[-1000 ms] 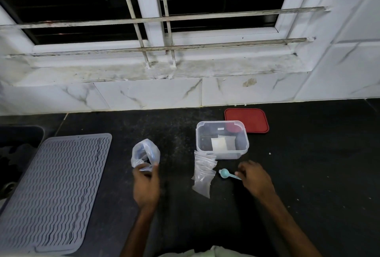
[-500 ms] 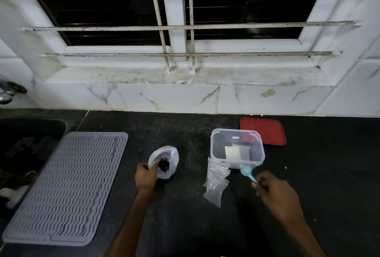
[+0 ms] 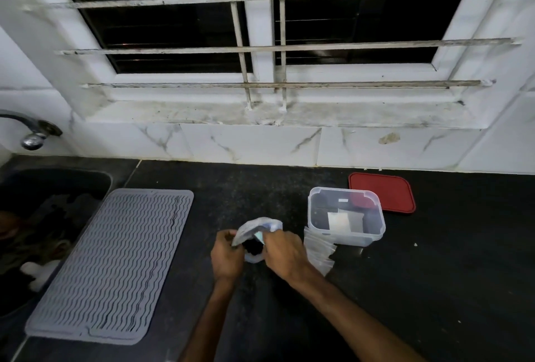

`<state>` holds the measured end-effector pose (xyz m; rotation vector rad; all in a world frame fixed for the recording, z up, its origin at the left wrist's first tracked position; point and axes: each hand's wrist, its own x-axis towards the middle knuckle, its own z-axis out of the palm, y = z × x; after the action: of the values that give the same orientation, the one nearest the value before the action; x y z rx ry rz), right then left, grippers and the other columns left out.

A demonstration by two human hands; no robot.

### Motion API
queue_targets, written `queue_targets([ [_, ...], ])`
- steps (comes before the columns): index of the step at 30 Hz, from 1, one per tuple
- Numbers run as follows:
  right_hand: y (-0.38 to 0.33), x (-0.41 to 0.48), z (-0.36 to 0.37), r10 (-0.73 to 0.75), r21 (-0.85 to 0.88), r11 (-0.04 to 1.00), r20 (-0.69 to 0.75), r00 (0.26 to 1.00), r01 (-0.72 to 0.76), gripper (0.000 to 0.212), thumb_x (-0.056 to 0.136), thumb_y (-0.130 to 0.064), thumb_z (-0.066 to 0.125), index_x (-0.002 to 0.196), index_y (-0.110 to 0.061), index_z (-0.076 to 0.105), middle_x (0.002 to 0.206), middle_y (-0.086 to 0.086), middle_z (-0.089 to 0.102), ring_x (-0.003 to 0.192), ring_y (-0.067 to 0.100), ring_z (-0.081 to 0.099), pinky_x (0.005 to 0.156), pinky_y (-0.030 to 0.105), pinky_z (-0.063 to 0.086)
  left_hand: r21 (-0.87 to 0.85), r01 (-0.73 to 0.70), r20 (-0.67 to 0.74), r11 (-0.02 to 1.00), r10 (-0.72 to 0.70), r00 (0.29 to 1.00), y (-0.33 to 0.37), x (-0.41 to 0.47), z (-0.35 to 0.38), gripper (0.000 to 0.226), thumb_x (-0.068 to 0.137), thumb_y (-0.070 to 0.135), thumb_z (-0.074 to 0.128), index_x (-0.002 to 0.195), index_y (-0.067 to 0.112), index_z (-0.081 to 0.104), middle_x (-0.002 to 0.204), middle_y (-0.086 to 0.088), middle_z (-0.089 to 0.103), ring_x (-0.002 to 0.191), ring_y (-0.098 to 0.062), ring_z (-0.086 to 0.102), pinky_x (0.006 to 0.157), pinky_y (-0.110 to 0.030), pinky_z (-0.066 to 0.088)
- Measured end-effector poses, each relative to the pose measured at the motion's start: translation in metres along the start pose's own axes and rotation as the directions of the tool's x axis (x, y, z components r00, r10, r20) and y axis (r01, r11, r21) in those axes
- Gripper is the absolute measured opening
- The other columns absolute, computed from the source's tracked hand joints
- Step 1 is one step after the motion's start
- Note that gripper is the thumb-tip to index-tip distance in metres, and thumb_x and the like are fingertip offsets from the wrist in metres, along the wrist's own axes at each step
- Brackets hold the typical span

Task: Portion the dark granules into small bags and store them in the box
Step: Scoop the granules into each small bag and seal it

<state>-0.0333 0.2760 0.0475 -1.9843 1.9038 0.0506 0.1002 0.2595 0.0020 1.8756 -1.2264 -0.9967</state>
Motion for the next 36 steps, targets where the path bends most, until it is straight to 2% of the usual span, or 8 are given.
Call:
queue_targets([
  [7,0.002,0.007,0.012,0.069,0.016,0.997,0.084,0.994,-0.07,0.038,0.096,-0.024,0.057,0.132,-0.01,0.056,0.132,0.012,0.06,0.122,0.03,0.056,0.102,0.036,0.044,0.042,0.055,0.071,0.998,-0.057,0.996,-0.006,-0.011,0.003,0.025,0.097,0.021,0.051,0.117,0.007,0.057,0.104,-0.006,0.062,0.099,-0.026,0.062,0.077,-0.03,0.044],
  [10,0.009,0.004,0.015,0.091,0.105,0.99,0.05,0.995,-0.096,0.039,0.095,-0.026,0.056,0.131,-0.009,0.056,0.132,0.012,0.059,0.123,0.03,0.055,0.103,0.035,0.041,0.001,0.13,0.202,0.992,-0.127,0.971,-0.018,-0.01,0.011,0.038,0.089,0.043,0.047,0.1,0.014,0.069,0.098,-0.009,0.071,0.094,-0.03,0.068,0.081,-0.043,0.055],
  [12,0.013,0.001,0.019,0.101,0.162,0.982,-0.009,0.995,-0.098,0.036,0.096,-0.026,0.054,0.127,-0.009,0.059,0.129,0.012,0.061,0.12,0.029,0.057,0.1,0.035,0.042,-0.061,0.174,0.219,0.983,-0.157,0.963,-0.024,-0.011,0.014,0.03,0.086,0.041,0.051,0.091,0.019,0.07,0.092,-0.01,0.073,0.09,-0.031,0.07,0.083,-0.051,0.057],
  [16,0.017,0.003,0.029,0.17,0.259,0.952,-0.009,0.985,-0.162,0.034,0.094,-0.028,0.055,0.123,-0.011,0.063,0.125,0.01,0.064,0.117,0.028,0.058,0.097,0.033,0.044,-0.173,0.154,0.188,0.973,-0.121,0.975,-0.022,-0.015,0.017,0.027,0.089,0.032,0.054,0.103,0.015,0.071,0.1,-0.006,0.072,0.096,-0.024,0.068,0.088,-0.046,0.055],
  [22,0.018,0.015,0.039,0.224,0.431,0.879,0.007,0.974,-0.205,0.02,0.085,-0.02,0.062,0.097,-0.007,0.071,0.093,0.009,0.071,0.09,0.023,0.066,0.076,0.031,0.049,-0.227,0.192,0.163,0.955,-0.157,0.974,-0.024,-0.009,0.016,0.02,0.096,0.017,0.054,0.106,0.008,0.069,0.101,-0.011,0.072,0.094,-0.025,0.069,0.087,-0.047,0.056],
  [25,0.022,0.018,0.044,0.239,0.533,0.817,0.034,0.97,-0.22,0.015,0.082,-0.018,0.065,0.085,-0.005,0.073,0.069,0.0,0.059,0.068,0.013,0.056,0.063,0.026,0.043,-0.256,0.219,0.199,0.942,-0.171,0.965,-0.027,-0.003,0.016,0.019,0.091,0.015,0.058,0.1,0.007,0.072,0.095,-0.014,0.075,0.092,-0.031,0.071,0.086,-0.052,0.057],
  [29,0.03,0.018,0.048,0.271,0.669,0.686,0.131,0.954,-0.287,0.025,0.08,-0.019,0.068,0.058,-0.011,0.067,0.047,-0.003,0.057,0.04,0.006,0.049,0.051,0.023,0.046,-0.311,0.297,0.249,0.903,-0.224,0.942,-0.022,-0.002,0.013,0.019,0.096,0.009,0.052,0.102,0.005,0.069,0.097,-0.015,0.073,0.091,-0.029,0.07,0.078,-0.043,0.058],
  [36,0.038,0.015,0.048,0.27,0.787,0.521,0.215,0.939,-0.33,0.021,0.088,-0.019,0.066,0.067,-0.014,0.07,0.054,0.003,0.062,0.035,0.005,0.046,0.043,0.02,0.04,-0.315,0.38,0.286,0.87,-0.295,0.912,-0.02,0.004,0.012,0.017,0.099,0.02,0.051,0.105,0.01,0.064,0.097,-0.012,0.069,0.087,-0.028,0.067,0.064,-0.037,0.056],
])
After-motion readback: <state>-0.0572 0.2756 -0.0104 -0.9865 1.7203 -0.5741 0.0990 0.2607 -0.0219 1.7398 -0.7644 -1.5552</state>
